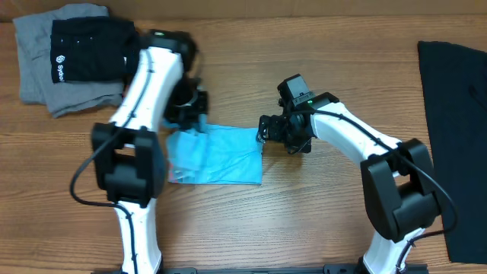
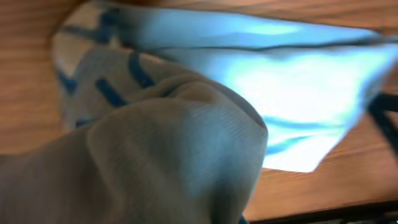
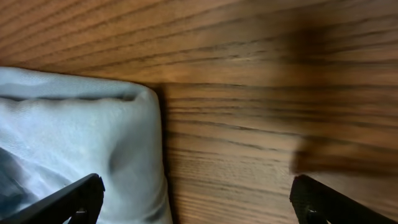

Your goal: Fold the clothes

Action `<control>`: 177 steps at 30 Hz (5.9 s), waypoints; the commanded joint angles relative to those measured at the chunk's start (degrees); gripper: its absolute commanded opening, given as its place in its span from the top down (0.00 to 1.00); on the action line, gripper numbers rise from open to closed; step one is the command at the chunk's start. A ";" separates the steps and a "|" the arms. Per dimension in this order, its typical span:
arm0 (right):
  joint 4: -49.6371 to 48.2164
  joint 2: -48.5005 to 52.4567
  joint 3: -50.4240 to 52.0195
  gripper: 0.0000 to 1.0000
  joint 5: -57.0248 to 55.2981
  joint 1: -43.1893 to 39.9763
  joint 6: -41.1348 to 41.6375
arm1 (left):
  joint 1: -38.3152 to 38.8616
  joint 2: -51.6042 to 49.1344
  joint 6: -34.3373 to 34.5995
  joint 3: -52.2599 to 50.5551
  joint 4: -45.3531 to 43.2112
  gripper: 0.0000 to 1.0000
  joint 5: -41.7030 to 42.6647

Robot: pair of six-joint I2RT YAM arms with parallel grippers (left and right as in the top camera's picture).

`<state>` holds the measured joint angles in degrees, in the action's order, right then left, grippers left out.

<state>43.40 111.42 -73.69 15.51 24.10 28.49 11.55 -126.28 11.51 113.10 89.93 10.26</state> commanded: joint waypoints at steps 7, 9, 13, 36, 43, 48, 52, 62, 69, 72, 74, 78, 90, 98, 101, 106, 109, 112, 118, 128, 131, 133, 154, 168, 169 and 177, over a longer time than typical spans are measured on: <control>-1.38 0.81 0.28 0.00 2.23 0.04 -0.22 | 11.02 0.39 -0.11 1.42 -3.63 0.93 1.81; -1.66 0.81 0.28 0.00 2.40 0.04 -0.24 | 11.78 0.39 0.39 1.42 -3.87 0.93 1.86; -1.79 0.81 0.28 0.00 2.62 0.02 -0.26 | 12.87 0.39 0.55 1.42 -4.74 0.93 4.33; 16.20 -0.09 -15.32 0.00 2.67 -19.67 -6.86 | 15.61 0.42 -2.38 1.84 -6.01 0.83 14.84; 17.16 -3.10 -16.65 0.00 3.32 -20.92 -8.00 | 6.01 0.42 -2.54 10.67 1.73 0.71 6.91; 15.67 -3.08 -16.65 0.00 6.91 -17.25 -9.25 | -3.45 0.39 -2.82 10.99 6.91 0.23 -0.35; 13.27 -3.08 -16.65 0.00 4.70 -12.02 -9.31 | -6.60 0.39 -4.94 8.00 6.88 0.22 1.84; 1.70 -3.08 -16.65 0.00 3.89 -1.36 -6.73 | -5.07 0.39 -11.32 -3.28 4.48 0.22 9.03; 0.83 -3.02 -16.65 0.00 4.04 1.07 -6.25 | -6.69 0.39 -10.03 -7.80 1.44 0.22 6.43; 1.64 -2.97 -16.65 0.06 2.93 2.54 -6.47 | -8.90 0.39 -10.03 -7.85 1.40 0.22 5.84; 2.49 -2.97 -16.65 0.14 0.33 3.91 -6.45 | -9.81 0.39 -10.12 -7.85 1.68 0.21 5.77; 3.82 -2.97 -16.65 0.27 -4.13 7.32 -6.45 | -10.32 0.39 -10.23 -7.85 1.70 0.20 4.35; 3.61 0.15 -16.65 0.26 -10.93 13.35 -6.40 | -10.29 0.39 -10.25 -7.85 1.70 0.18 3.65; 3.19 1.73 -16.65 0.25 -21.46 13.27 -10.01 | -10.29 0.39 -10.25 -7.85 1.70 0.18 3.65; 3.19 2.03 -16.65 0.27 -21.51 13.22 -10.78 | -10.29 0.39 -10.25 -7.85 1.70 0.17 3.65; 3.19 3.74 -16.63 0.55 -21.51 12.92 -10.71 | -10.29 0.39 -10.25 -7.85 1.75 0.17 3.65; 3.23 4.46 -16.63 0.74 -21.53 12.44 -10.73 | -10.29 0.39 -10.25 -7.85 1.77 0.18 3.65; 3.65 4.44 -16.65 0.92 -22.91 11.54 -10.51 | -10.29 0.39 -10.25 -7.85 1.81 0.17 3.67; 8.87 4.44 -16.65 0.96 -25.99 8.46 -10.27 | -10.29 0.39 -10.25 -7.85 2.21 0.18 3.48; 22.71 4.44 -16.65 0.48 -25.75 3.80 -5.84 | -10.29 0.39 -10.25 -7.85 1.92 0.16 3.30; 25.22 4.44 -16.65 0.08 -26.18 3.52 -4.09 | -10.23 0.39 -10.25 -7.85 1.25 0.15 4.13; 26.03 4.42 -16.70 0.06 -26.88 3.26 -0.90 | -10.19 0.39 -10.29 -7.85 0.28 0.15 6.99; 27.50 -13.29 -21.75 0.00 -19.85 -13.42 1.27 | 4.13 0.39 -16.50 -12.83 -12.92 0.11 25.70; 24.83 -13.29 -21.55 0.00 -19.93 -14.84 1.01 | 7.85 0.42 -19.45 -13.99 -12.46 0.69 27.65; 24.11 -13.29 -21.53 0.00 -20.04 -14.86 0.55 | 8.26 0.42 -20.68 -13.81 -11.74 0.69 28.46; 20.50 -13.27 -21.53 0.00 -22.08 -16.09 -0.04 | 14.03 0.52 -22.08 -13.81 -6.97 0.68 29.24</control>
<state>64.90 98.41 -94.74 -5.37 9.08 28.97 22.46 -126.34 -8.51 99.13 82.59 37.52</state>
